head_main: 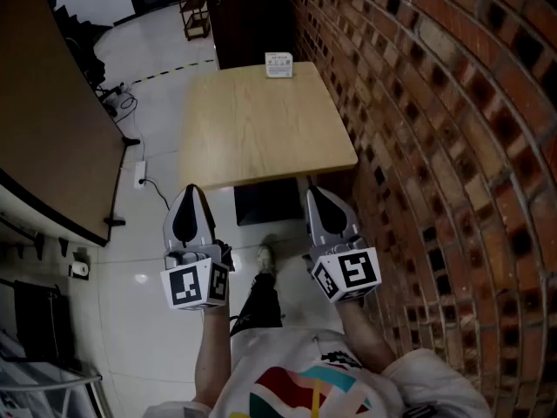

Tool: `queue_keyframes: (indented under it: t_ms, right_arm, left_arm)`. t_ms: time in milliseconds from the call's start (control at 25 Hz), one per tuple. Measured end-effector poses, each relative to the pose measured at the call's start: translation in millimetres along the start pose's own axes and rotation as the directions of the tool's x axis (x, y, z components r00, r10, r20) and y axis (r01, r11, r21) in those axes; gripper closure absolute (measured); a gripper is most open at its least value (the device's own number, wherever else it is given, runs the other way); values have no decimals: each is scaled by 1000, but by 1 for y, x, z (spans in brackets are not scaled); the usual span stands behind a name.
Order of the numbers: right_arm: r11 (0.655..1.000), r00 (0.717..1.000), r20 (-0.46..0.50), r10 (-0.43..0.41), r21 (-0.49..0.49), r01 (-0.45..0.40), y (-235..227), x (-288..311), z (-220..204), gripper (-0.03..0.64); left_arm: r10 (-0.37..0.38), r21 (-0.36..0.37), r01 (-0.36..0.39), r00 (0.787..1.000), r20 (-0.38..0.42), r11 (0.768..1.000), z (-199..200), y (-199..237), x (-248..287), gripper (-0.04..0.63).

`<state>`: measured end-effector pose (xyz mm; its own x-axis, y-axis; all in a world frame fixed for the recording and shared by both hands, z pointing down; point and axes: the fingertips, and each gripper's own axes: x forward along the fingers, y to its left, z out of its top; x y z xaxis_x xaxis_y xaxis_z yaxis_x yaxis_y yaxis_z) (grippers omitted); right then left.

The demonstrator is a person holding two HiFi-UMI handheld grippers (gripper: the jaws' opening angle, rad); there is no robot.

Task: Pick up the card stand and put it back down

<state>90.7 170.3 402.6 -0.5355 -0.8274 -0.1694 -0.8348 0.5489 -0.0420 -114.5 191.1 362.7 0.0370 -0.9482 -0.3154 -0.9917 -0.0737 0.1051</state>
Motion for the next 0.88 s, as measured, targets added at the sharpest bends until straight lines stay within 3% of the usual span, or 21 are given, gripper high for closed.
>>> queue_keyframes:
  t_ms: [160,360,600,880]
  right_arm:
    - [1000,998,-54,-14,18,15,-26,111,-3,615]
    - [998,995,-94,-46,30,49,-71,205,-14,615]
    - [992,988,-128,-87,77,97,-123,263,-24,615]
    - [995,989,-139,-50,84,62,-141,311,-25,615]
  left_arm:
    - [-106,17,107,992,-67,994,-13,32,126,589]
    - [-69,-18,68,998,-5,997,-11,61,240,590]
    - [-30,-44,27,997,-64,999,-40,64,287,589]
    - [43,-28,-45,997,-57,999,-47,85,314,590]
